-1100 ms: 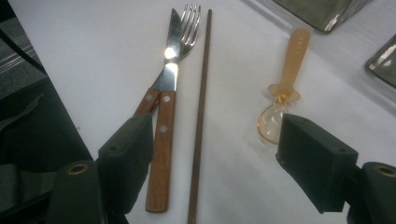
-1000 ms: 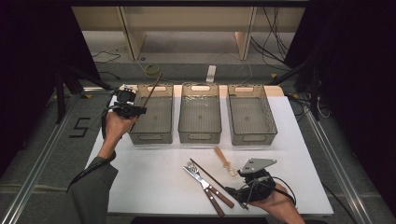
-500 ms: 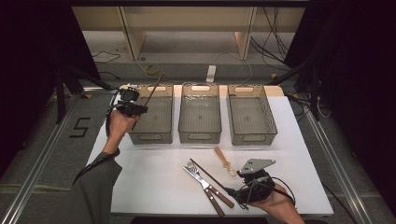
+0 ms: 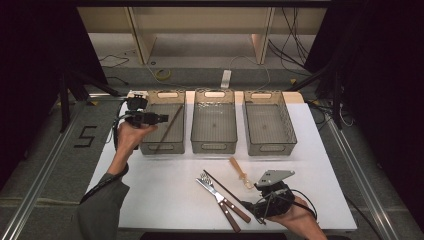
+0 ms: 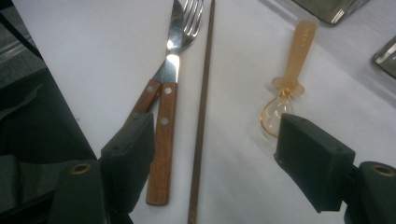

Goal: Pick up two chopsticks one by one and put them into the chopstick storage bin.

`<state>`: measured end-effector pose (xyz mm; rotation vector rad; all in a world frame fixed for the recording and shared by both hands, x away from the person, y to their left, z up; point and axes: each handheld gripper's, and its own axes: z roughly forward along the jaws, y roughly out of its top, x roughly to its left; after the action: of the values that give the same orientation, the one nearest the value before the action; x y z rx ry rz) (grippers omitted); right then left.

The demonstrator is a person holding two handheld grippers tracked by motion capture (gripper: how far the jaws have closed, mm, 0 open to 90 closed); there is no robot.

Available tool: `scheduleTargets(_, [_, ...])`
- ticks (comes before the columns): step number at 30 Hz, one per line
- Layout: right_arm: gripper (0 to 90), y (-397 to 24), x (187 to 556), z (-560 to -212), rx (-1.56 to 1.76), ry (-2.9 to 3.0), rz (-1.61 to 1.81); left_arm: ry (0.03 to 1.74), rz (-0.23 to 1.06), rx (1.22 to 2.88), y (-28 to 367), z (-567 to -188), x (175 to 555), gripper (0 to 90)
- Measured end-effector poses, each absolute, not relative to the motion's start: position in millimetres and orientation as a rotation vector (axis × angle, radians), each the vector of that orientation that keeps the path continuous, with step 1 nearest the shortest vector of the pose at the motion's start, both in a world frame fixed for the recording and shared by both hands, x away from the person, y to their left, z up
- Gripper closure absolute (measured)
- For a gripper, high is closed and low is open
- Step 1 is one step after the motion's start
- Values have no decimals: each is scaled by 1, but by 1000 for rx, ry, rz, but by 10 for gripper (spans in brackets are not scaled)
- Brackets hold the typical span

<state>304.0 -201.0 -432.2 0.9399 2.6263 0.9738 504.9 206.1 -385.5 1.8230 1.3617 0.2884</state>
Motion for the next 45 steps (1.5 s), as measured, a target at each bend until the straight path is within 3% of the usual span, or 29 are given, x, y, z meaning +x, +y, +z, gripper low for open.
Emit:
scheduleTargets(11, [341, -200, 306, -436, 950, 2709, 819, 1210, 216, 1811, 196, -383, 452, 207])
scheduleTargets(30, [614, -186, 304, -449, 924, 2838, 540, 1026, 218, 1926, 166, -411, 387, 178])
scheduleTargets(45, [747, -175, 303, -458, 892, 2870, 414, 947, 235, 1956, 158, -414, 361, 169])
